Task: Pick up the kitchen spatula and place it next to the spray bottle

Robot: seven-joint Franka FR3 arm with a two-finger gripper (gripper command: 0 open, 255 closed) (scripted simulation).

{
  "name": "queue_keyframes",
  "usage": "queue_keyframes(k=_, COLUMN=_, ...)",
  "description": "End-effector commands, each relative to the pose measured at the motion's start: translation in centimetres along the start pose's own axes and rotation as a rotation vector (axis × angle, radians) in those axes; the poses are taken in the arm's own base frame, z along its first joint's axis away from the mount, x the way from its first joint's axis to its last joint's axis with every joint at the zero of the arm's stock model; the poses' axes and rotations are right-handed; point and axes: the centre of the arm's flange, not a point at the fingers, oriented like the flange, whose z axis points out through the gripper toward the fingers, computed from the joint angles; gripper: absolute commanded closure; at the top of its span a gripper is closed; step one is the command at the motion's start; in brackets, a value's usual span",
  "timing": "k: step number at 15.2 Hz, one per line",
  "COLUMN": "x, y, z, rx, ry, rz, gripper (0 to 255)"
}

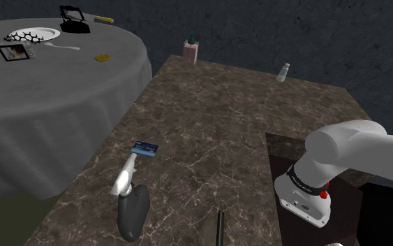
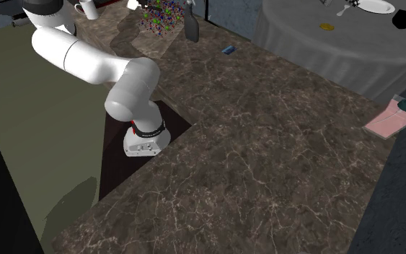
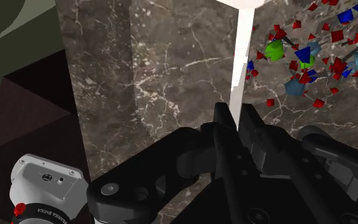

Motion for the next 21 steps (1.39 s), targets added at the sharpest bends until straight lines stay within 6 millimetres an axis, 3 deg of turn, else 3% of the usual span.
queue_keyframes(k=1, x=-0.3, y=-0.1, z=2.8, rx=-0.025, ry=0.015, rz=0.002, gripper=255)
queue_keyframes(k=21, x=-0.9, y=0.1, z=13.4, rx=-0.025, ry=0.015, rz=0.002, gripper=255)
